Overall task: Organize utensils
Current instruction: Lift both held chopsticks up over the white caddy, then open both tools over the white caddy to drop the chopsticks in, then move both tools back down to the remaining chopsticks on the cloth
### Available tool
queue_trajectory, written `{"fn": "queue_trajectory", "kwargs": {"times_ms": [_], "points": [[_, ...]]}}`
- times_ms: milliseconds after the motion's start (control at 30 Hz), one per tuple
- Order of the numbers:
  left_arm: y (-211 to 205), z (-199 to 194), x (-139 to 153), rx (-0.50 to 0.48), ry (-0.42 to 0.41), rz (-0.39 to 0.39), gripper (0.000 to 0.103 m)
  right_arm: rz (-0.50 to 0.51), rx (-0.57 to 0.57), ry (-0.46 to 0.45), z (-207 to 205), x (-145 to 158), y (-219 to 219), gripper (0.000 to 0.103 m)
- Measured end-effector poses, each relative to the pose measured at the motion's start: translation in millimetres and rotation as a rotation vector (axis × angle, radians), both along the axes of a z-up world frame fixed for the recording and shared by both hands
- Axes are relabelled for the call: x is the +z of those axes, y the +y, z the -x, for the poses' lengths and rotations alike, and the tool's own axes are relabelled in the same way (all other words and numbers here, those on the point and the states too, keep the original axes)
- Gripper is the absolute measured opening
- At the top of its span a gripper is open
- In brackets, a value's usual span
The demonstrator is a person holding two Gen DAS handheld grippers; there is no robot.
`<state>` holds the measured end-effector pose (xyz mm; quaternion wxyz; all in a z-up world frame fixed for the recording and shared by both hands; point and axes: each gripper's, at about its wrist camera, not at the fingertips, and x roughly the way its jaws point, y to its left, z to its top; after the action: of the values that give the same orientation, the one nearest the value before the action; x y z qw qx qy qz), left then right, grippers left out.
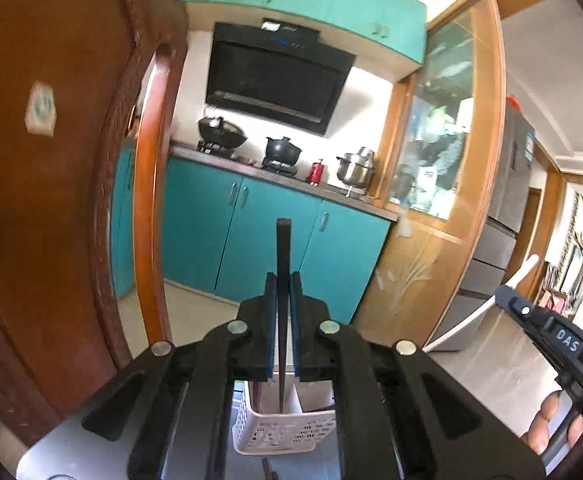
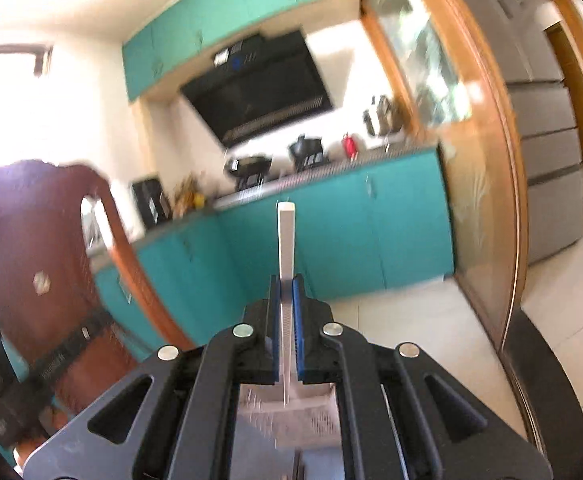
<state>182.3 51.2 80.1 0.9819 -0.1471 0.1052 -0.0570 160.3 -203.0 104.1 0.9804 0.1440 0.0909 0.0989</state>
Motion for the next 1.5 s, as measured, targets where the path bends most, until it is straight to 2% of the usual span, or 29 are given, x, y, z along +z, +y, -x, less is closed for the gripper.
{"fn": "queue_trajectory", "kwargs": {"times_ms": [67,200,433,633,667,733,800,833,1033,1133,1233,1300,1367,1467,1500], "points": [[-1.0,-17.9,-11.3,0.020,0.019,0.001,0.007,0.007,-0.020,-0.017,-6.1,-3.2,2.0,0.006],[-3.0,-36.5,-28.3,0.034,0.059,-0.004,0.007,0.038,-0.017,0.053,-36.7,-28.6,14.5,0.006],[-28.4,-46.8,-54.3,0.050,0.080,-0.112,0.007,0.141,-0.001,0.131,-60.5,-62.9,36.9,0.006],[-37.0,-46.4,-68.4,0.039,0.131,-0.131,0.007,0.091,0.013,0.203,-68.1,-80.8,28.6,0.007],[-37.9,-44.4,-68.7,0.035,0.133,-0.129,0.007,0.092,0.006,0.208,-67.6,-81.0,27.4,0.010],[-36.5,-40.9,-66.6,0.033,0.127,-0.120,0.015,0.099,-0.010,0.205,-63.8,-78.3,25.8,0.023],[-34.5,-32.9,-61.4,0.040,0.108,-0.121,0.032,0.099,-0.019,0.182,-55.0,-72.6,22.2,0.042],[-33.1,-28.6,-59.3,0.043,0.099,-0.120,0.034,0.095,-0.027,0.164,-48.4,-68.6,19.3,0.045],[-21.0,-3.7,-47.8,0.057,0.071,-0.097,0.035,0.044,0.013,0.087,0.2,-41.7,13.1,0.047],[-13.4,6.7,-46.2,0.085,0.086,-0.084,0.037,0.075,0.132,0.077,19.1,-33.2,27.1,0.047],[-3.0,15.9,-51.2,0.104,0.109,-0.057,0.041,0.199,0.324,0.192,8.3,-46.4,56.4,0.047],[0.5,18.1,-58.4,0.115,0.123,-0.060,0.041,0.292,0.349,0.287,-7.5,-76.7,74.6,0.047],[4.4,18.4,-76.4,0.147,0.165,-0.076,0.041,0.356,0.336,0.423,-28.5,-117.9,84.1,0.046],[5.7,10.7,-119.6,0.158,0.289,-0.085,0.041,0.392,0.296,0.719,-64.8,-210.4,81.2,0.036],[4.2,5.3,-134.0,0.151,0.338,-0.106,0.041,0.391,0.279,0.786,-72.4,-228.7,79.1,0.035]]}}
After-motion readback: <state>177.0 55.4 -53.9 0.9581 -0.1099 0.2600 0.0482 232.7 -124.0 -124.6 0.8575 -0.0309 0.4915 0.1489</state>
